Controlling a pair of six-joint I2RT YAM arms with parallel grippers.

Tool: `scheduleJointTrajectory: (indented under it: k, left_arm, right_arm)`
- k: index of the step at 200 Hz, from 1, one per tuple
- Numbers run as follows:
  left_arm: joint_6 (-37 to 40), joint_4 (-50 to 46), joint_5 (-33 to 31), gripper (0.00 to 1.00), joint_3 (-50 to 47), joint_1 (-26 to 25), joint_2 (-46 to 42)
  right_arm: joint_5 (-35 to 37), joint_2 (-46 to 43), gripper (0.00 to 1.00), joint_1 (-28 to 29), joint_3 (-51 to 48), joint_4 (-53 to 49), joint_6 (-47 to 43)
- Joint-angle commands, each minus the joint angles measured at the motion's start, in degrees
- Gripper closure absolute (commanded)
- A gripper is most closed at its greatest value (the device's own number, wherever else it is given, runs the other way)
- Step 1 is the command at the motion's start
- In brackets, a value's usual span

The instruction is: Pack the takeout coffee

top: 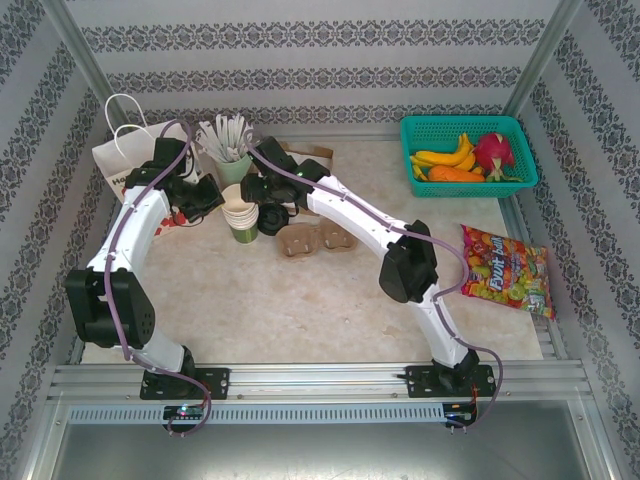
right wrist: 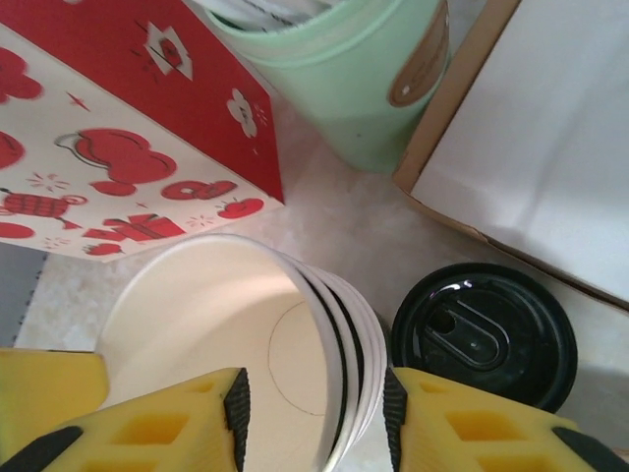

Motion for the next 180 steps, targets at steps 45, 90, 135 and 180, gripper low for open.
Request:
scheduleJointTrajectory:
  k: [45,90,135,180]
  left_arm:
    - [1.73,1.26,2.92,1.00,-1.02,0.63,-1.12]
    - [2.47,0.91,3.29,1.00,-0.86,0.64,-0.75]
    - [2.65,1.10,3.56,1.00,-0.62,0.63,-0.52]
    - [2.90,1.12,3.76,1.00,-0.78,0.64,-0.39]
  right_arm:
    - [2.19,4.14,0.75,1.09,6.04,-5.57,-2.60]
    - [6.31,5.60,0.76,1.82,10.26,-9.69,-5.70]
    - [6.12,6.04,0.79,1.90,10.92,-10.37,-6.59]
    - [6.33,6.50,0.85,2.16,11.53,-10.46,-7.05]
